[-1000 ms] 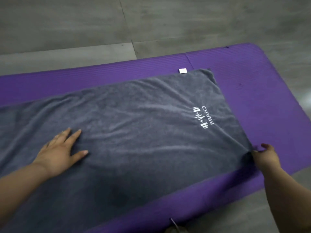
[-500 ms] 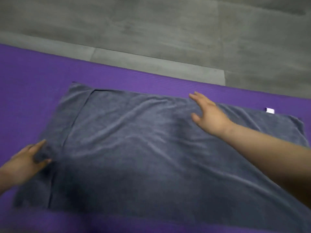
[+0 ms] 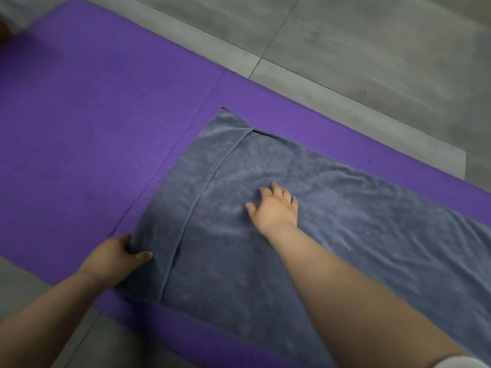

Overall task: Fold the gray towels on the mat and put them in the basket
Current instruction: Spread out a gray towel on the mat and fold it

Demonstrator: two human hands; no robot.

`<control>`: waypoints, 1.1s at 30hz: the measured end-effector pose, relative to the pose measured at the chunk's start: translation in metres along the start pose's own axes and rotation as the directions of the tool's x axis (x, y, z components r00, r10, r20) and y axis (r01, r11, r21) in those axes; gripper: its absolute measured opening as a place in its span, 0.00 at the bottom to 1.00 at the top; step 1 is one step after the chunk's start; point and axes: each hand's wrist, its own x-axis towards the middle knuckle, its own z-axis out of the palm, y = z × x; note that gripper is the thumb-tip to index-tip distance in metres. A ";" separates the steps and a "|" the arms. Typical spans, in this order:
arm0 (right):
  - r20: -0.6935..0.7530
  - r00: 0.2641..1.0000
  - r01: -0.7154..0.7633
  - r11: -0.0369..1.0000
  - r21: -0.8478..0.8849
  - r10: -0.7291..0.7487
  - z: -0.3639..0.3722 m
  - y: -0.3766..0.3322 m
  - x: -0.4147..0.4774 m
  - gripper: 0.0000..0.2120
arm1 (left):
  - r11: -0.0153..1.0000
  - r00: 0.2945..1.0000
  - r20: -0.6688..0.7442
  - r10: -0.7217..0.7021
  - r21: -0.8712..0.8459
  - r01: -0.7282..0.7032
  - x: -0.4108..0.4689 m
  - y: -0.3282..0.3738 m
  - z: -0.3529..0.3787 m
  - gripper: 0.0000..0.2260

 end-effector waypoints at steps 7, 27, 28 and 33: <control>0.057 0.988 0.086 0.823 0.561 -0.142 -0.004 -0.118 -0.018 0.36 | 0.906 0.958 0.001 0.286 -0.327 -0.270 -0.059 0.020 0.012 0.04; -0.157 0.937 0.302 0.498 0.813 -0.311 -0.121 0.222 -0.120 0.17 | 0.097 0.603 0.474 0.642 0.730 -0.677 -0.081 0.325 0.056 0.18; -0.142 0.947 0.266 0.456 0.849 -0.288 -0.124 0.246 -0.131 0.16 | 0.010 0.622 0.512 0.593 0.768 -0.641 -0.087 0.345 0.068 0.11; 0.087 0.978 0.051 0.617 0.785 -0.192 -0.094 0.365 -0.176 0.21 | 0.190 0.584 0.350 0.732 0.719 -0.669 -0.122 0.408 0.099 0.07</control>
